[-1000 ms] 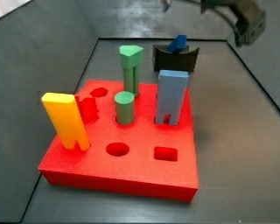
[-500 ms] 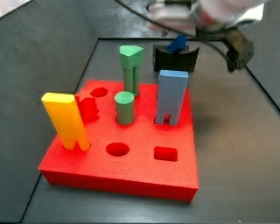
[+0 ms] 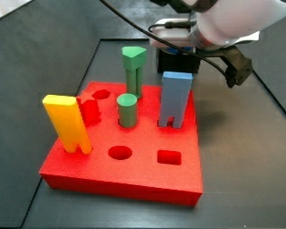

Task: Pick up the rectangle object. Move up. Place the rectangle object on the fixture. Regrasp the rectangle object. Move to above the board. Insert the rectangle object.
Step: Move to above the board.

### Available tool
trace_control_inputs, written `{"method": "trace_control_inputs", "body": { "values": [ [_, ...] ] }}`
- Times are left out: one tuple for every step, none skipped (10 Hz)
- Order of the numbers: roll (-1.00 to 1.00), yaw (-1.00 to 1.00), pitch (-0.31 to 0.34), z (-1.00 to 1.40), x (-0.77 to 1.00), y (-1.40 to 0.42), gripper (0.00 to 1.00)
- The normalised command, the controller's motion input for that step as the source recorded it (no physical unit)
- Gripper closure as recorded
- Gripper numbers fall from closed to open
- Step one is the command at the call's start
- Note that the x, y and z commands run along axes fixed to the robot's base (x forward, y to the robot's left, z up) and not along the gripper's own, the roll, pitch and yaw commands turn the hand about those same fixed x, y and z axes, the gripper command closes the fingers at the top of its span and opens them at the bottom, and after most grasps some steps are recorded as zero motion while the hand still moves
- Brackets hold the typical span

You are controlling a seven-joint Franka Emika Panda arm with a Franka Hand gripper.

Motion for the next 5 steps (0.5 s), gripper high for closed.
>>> {"method": "trace_control_inputs", "body": {
  "values": [
    [-0.21, -0.08, 0.314, 1.0, -0.36, 0.1, 1.0],
    [-0.22, 0.01, 0.254, 1.0, -0.34, 0.1, 1.0],
    [-0.19, 0.08, 0.214, 1.0, -0.32, 0.09, 1.0],
    [-0.15, 0.12, 0.176, 1.0, -0.3, 0.08, 1.0],
    [-0.1, 0.15, 0.125, 1.0, -0.28, 0.07, 1.0]
  ]
}}
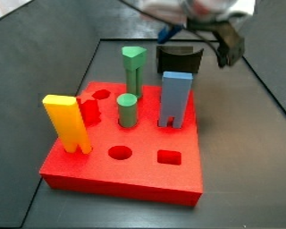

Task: Pick up the rectangle object. Move up. Place the rectangle object on the fixture. Regrasp the rectangle object. Move to above the board. Insert the rectangle object.
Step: Move to above the board.

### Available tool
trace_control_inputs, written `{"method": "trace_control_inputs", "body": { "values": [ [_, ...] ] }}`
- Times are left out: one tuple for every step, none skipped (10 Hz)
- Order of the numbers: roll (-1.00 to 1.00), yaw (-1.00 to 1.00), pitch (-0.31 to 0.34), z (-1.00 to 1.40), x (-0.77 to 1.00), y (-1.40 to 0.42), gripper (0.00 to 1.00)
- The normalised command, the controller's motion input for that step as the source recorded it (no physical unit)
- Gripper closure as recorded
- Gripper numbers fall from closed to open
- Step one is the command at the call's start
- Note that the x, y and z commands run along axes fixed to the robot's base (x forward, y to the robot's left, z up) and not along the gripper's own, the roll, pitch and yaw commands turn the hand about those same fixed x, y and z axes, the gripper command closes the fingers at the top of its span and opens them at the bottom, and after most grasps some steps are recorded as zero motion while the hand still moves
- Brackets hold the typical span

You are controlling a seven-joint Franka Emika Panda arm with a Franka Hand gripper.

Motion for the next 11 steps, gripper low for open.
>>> {"method": "trace_control_inputs", "body": {
  "values": [
    [-0.07, 0.16, 0.082, 1.0, -0.26, 0.07, 1.0],
    [-0.06, 0.15, 0.055, 1.0, -0.25, 0.07, 1.0],
    [-0.06, 0.13, -0.018, 1.0, -0.23, 0.06, 1.0],
    [-0.05, 0.11, -0.052, 1.0, -0.21, 0.05, 1.0],
    [-0.05, 0.08, -0.068, 1.0, -0.19, 0.04, 1.0],
    [-0.05, 0.05, -0.069, 1.0, -0.18, 0.04, 1.0],
    [-0.05, 0.0, -0.063, 0.72, -0.1, 0.02, 1.0],
    [-0.05, -0.01, -0.054, 0.6, -0.07, 0.01, 1.0],
    [-0.04, -0.04, -0.015, 0.37, -0.05, 0.0, 1.0],
    [-0.05, -0.04, 0.01, 0.19, -0.03, -0.01, 1.0],
    [-1.0, -0.12, -0.166, 0.36, -0.29, -1.0, 1.0]
  ]
}}
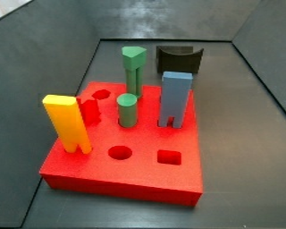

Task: Pick up the rectangle object. Move up. Place the rectangle object on the fixture. Regrasp the rectangle object. Move to above the board. Insert the rectangle object.
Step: Move to above the board.

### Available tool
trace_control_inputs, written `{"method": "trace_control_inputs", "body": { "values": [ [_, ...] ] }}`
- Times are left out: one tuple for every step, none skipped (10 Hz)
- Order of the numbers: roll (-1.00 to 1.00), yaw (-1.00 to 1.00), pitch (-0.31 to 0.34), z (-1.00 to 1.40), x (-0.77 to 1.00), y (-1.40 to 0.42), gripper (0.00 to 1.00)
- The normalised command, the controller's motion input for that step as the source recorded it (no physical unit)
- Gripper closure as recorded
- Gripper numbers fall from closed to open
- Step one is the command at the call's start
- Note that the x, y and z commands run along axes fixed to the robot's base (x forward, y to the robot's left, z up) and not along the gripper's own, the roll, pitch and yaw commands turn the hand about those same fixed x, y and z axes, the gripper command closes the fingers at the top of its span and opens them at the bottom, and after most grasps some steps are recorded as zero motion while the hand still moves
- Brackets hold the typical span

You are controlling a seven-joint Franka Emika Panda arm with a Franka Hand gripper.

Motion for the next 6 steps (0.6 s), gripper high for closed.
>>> {"method": "trace_control_inputs", "body": {
  "values": [
    [-1.0, -0.12, -0.166, 0.36, -0.29, -1.0, 1.0],
    [-1.0, -0.13, -0.173, 0.39, -0.32, -1.0, 1.0],
    [-1.0, -0.13, -0.172, 0.37, -0.32, -1.0, 1.0],
    [-1.0, -0.15, -0.168, 0.37, -0.33, -1.0, 1.0],
    [-1.0, -0.17, -0.157, 0.37, -0.35, -1.0, 1.0],
    [-1.0, -0.18, -0.147, 0.37, -0.36, -1.0, 1.0]
  ]
}}
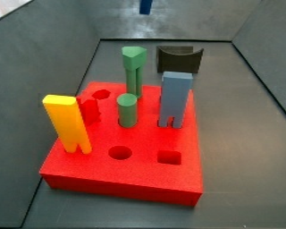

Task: Pick up the rectangle object. Move up. Place the rectangle object on the fixture. Regrasp the rectangle object. Move to above the board. Insert the rectangle object.
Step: Move to above the board.

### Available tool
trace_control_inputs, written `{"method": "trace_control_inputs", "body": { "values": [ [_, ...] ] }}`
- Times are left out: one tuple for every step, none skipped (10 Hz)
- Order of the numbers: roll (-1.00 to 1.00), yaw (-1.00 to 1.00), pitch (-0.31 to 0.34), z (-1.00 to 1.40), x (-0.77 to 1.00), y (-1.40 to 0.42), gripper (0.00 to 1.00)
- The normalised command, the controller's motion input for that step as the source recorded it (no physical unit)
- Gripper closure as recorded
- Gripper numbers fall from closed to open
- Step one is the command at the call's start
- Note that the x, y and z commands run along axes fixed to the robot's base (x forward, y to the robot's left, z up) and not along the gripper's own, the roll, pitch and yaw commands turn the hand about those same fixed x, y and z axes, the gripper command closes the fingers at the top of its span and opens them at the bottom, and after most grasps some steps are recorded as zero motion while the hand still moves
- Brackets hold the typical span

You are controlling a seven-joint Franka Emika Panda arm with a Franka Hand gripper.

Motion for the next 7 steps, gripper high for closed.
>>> {"method": "trace_control_inputs", "body": {
  "values": [
    [-1.0, -0.18, -0.138, 0.32, -0.32, -0.83, 1.0],
    [-1.0, -0.19, -0.13, 0.2, -0.23, -0.53, 1.0],
    [-1.0, -0.19, -0.118, 0.08, -0.13, -0.22, 1.0],
    [-0.96, -0.17, -0.111, 0.03, -0.09, -0.09, 1.0],
    [-0.81, -0.14, -0.093, 0.03, -0.07, -0.05, 1.0],
    [-0.43, -0.06, -0.058, 0.01, -0.06, -0.01, 1.0],
    [-0.25, -0.02, -0.04, 0.0, -0.04, 0.0, 1.0]
  ]
}}
